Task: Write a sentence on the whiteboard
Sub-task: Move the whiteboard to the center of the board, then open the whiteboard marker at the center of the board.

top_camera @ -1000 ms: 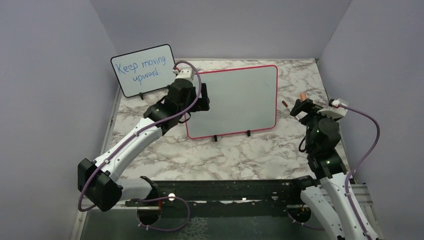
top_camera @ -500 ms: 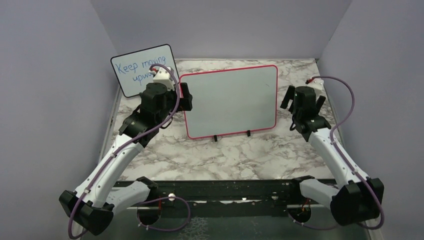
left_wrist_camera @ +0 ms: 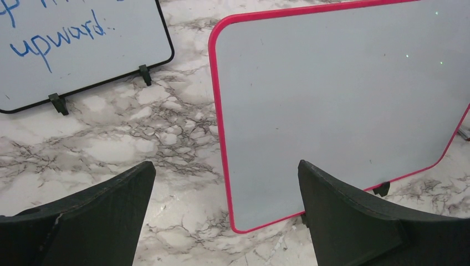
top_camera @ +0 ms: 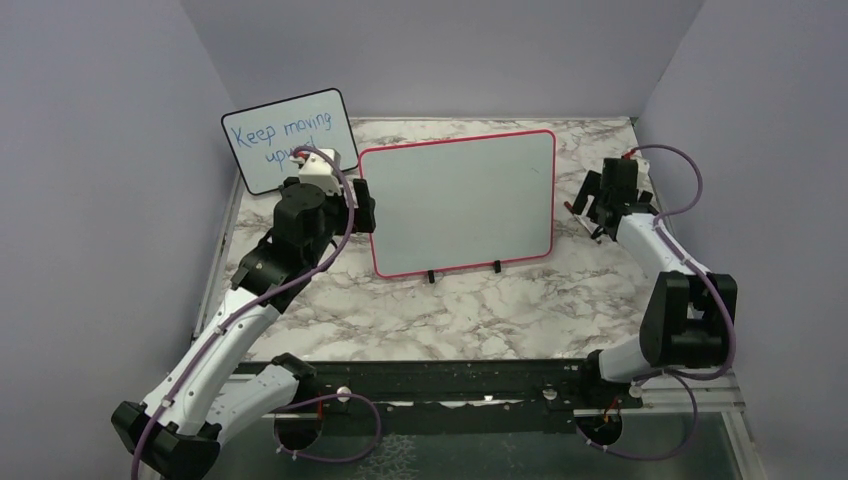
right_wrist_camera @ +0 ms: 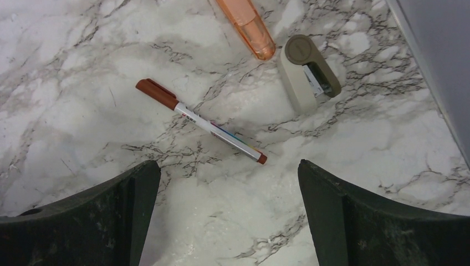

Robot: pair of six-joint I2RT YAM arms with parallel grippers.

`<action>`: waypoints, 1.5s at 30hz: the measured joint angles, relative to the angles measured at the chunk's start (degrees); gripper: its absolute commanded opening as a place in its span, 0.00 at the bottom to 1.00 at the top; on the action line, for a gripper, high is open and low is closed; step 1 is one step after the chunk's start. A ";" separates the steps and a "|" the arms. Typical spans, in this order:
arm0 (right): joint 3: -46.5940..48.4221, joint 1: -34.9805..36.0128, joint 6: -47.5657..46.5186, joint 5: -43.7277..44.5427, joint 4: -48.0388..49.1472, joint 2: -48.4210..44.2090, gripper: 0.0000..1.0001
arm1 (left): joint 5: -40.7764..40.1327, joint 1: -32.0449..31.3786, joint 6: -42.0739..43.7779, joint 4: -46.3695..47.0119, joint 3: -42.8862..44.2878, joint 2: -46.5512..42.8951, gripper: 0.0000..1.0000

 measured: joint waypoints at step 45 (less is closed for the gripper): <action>11.28 -5.31 -5.22 -20.39 -7.34 22.40 0.40 | 11.45 1.92 3.21 8.52 -5.77 -2.05 0.99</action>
